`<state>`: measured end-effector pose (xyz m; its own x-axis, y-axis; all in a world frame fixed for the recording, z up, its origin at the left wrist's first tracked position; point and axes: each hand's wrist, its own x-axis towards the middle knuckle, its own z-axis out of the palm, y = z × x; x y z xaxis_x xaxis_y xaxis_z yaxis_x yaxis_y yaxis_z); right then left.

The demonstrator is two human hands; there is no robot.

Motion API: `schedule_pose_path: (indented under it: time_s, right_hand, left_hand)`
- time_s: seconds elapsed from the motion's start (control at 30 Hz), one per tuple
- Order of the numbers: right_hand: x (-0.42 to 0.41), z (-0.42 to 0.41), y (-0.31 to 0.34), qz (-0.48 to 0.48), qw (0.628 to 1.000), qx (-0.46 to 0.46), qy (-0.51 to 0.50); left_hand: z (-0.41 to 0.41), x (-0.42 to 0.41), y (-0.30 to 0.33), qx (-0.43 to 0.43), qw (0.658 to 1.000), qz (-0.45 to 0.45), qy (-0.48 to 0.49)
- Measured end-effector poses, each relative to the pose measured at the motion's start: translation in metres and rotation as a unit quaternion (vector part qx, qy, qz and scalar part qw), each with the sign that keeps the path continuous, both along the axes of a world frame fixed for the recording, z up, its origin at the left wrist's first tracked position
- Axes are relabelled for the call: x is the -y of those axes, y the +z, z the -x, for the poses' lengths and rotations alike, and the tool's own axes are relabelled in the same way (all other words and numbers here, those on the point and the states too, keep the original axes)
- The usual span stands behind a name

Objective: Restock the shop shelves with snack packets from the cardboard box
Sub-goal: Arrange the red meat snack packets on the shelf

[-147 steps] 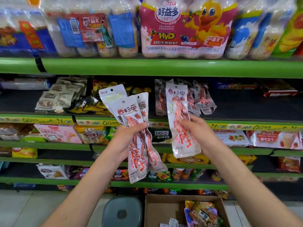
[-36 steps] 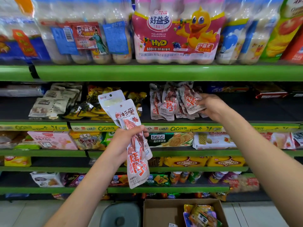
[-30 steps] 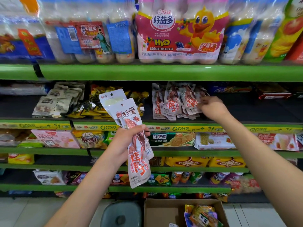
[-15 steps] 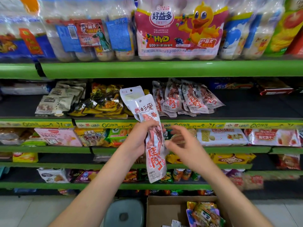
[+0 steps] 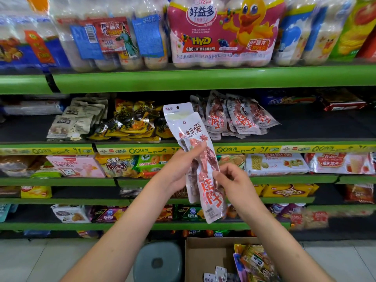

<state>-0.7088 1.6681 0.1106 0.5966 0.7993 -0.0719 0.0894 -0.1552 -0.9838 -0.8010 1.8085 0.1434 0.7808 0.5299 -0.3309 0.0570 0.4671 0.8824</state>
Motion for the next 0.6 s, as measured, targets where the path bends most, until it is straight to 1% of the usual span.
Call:
schedule_pose_path:
  time_s: [0.07,0.17,0.23,0.3,0.43,0.6]
  right_hand:
    - [0.003,-0.006,0.001,-0.012,0.999,-0.026,-0.031]
    - [0.01,-0.016,0.004,-0.031,0.997,-0.026,-0.065]
    - [0.014,-0.02,0.005,-0.041,0.996,-0.036,-0.068]
    - [0.017,-0.023,0.003,-0.039,0.996,-0.039,-0.075]
    - [0.018,-0.025,-0.001,-0.045,0.993,-0.06,-0.086]
    - [0.02,-0.025,-0.004,-0.057,0.993,-0.061,-0.086]
  left_hand:
    - [0.008,-0.004,0.0,-0.002,1.0,-0.001,-0.03]
    - [0.016,-0.012,-0.004,0.006,1.0,0.002,-0.014]
    - [0.021,-0.014,-0.007,0.032,0.999,0.0,-0.008]
    - [0.025,-0.016,-0.011,0.053,0.998,0.017,-0.003]
    - [0.029,-0.019,-0.016,0.09,0.994,0.043,-0.034]
    - [0.027,-0.019,-0.021,0.078,0.995,0.051,-0.03]
